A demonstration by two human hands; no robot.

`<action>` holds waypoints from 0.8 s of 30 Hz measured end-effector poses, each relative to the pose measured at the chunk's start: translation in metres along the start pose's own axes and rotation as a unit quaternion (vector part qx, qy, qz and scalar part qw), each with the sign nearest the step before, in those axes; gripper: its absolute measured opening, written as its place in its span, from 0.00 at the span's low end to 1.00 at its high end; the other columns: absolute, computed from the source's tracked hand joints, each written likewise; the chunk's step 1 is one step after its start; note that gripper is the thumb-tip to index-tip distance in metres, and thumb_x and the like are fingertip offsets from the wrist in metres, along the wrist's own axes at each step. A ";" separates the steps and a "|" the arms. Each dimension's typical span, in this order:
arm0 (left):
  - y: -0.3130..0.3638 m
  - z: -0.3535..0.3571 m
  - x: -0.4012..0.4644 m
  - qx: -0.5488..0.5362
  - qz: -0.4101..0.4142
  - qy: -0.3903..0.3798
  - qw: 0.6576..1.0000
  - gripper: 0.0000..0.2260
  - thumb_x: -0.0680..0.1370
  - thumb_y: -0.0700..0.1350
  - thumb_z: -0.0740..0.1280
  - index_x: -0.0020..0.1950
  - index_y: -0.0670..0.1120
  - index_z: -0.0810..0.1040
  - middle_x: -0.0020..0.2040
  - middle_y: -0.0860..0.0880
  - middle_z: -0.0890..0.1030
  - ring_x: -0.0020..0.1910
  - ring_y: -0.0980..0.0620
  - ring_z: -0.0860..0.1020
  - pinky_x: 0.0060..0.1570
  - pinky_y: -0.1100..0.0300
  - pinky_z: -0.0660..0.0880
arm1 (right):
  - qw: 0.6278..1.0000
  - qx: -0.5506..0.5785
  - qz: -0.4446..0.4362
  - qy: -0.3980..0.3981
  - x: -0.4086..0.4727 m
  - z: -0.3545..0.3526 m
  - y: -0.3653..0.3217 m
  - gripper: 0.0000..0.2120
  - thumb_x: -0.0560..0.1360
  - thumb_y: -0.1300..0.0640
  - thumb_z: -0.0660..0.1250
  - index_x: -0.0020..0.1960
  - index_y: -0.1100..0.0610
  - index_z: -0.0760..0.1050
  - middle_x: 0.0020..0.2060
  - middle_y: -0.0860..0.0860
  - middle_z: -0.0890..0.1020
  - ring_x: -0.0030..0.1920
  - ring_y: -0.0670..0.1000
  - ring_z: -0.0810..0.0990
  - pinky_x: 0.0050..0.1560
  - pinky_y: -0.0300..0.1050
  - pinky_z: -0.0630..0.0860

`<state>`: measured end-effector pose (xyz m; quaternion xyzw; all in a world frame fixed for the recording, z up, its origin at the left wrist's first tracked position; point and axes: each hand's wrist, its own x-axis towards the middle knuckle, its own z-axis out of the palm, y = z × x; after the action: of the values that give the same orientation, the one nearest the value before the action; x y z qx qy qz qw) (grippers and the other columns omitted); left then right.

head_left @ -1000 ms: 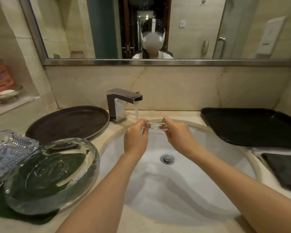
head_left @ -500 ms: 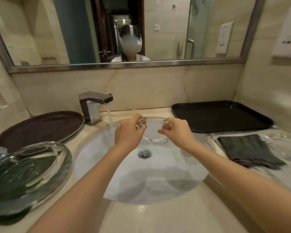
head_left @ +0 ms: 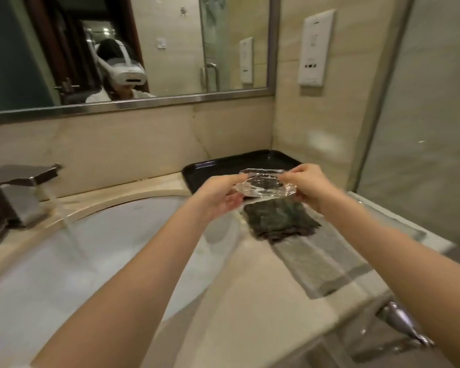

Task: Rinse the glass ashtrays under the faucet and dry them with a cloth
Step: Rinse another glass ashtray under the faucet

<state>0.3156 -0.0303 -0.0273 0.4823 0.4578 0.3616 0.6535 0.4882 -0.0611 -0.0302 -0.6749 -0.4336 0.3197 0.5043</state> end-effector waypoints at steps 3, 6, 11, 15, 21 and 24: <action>-0.001 0.052 0.017 0.047 0.039 -0.070 0.996 0.03 0.78 0.40 0.65 0.49 0.42 0.77 0.41 0.47 0.77 0.35 0.55 0.75 0.30 0.68 0.73 | 0.998 0.018 0.013 0.066 0.013 -0.049 0.012 0.15 0.74 0.58 0.69 0.56 0.63 0.73 0.35 0.53 0.73 0.28 0.48 0.68 0.22 0.37 0.67; -0.009 0.090 0.030 0.086 0.033 -0.070 0.993 0.12 0.77 0.37 0.66 0.60 0.36 0.75 0.41 0.45 0.77 0.30 0.55 0.78 0.26 0.68 0.73 | 0.998 -0.030 0.006 0.055 0.027 -0.084 0.027 0.18 0.78 0.56 0.63 0.65 0.62 0.70 0.36 0.51 0.74 0.28 0.47 0.66 0.22 0.37 0.63; -0.023 0.120 0.042 0.090 0.016 -0.049 0.995 0.08 0.77 0.32 0.64 0.55 0.34 0.75 0.35 0.43 0.77 0.31 0.53 0.78 0.26 0.69 0.74 | 0.979 -0.201 -0.012 0.036 0.050 -0.099 0.050 0.19 0.81 0.58 0.53 0.71 0.57 0.66 0.42 0.48 0.75 0.34 0.46 0.70 0.32 0.39 0.66; -0.028 0.129 0.047 0.074 -0.015 -0.033 0.997 0.09 0.78 0.33 0.63 0.58 0.31 0.73 0.44 0.38 0.80 0.32 0.52 0.80 0.30 0.67 0.75 | 0.957 -0.288 -0.011 0.040 0.065 -0.099 0.056 0.18 0.81 0.59 0.53 0.69 0.57 0.69 0.67 0.54 0.73 0.66 0.55 0.71 0.64 0.47 0.67; -0.034 0.125 0.053 0.071 -0.013 -0.033 0.997 0.16 0.78 0.33 0.63 0.65 0.32 0.70 0.53 0.37 0.79 0.33 0.50 0.79 0.39 0.62 0.79 | 0.946 -0.322 -0.032 0.029 0.077 -0.100 0.071 0.20 0.79 0.61 0.54 0.69 0.54 0.69 0.65 0.54 0.74 0.38 0.46 0.73 0.42 0.41 0.70; -0.034 0.124 0.050 0.092 -0.014 -0.046 0.995 0.15 0.78 0.35 0.63 0.65 0.34 0.70 0.51 0.39 0.79 0.34 0.51 0.79 0.35 0.64 0.78 | 0.941 -0.335 -0.032 0.030 0.080 -0.102 0.073 0.21 0.78 0.61 0.56 0.71 0.53 0.67 0.65 0.56 0.74 0.29 0.45 0.71 0.30 0.40 0.68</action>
<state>0.4502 -0.0308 -0.0587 0.5499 0.4653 0.2861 0.6318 0.6299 -0.0385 -0.0704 -0.7997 -0.5221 0.1191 0.2715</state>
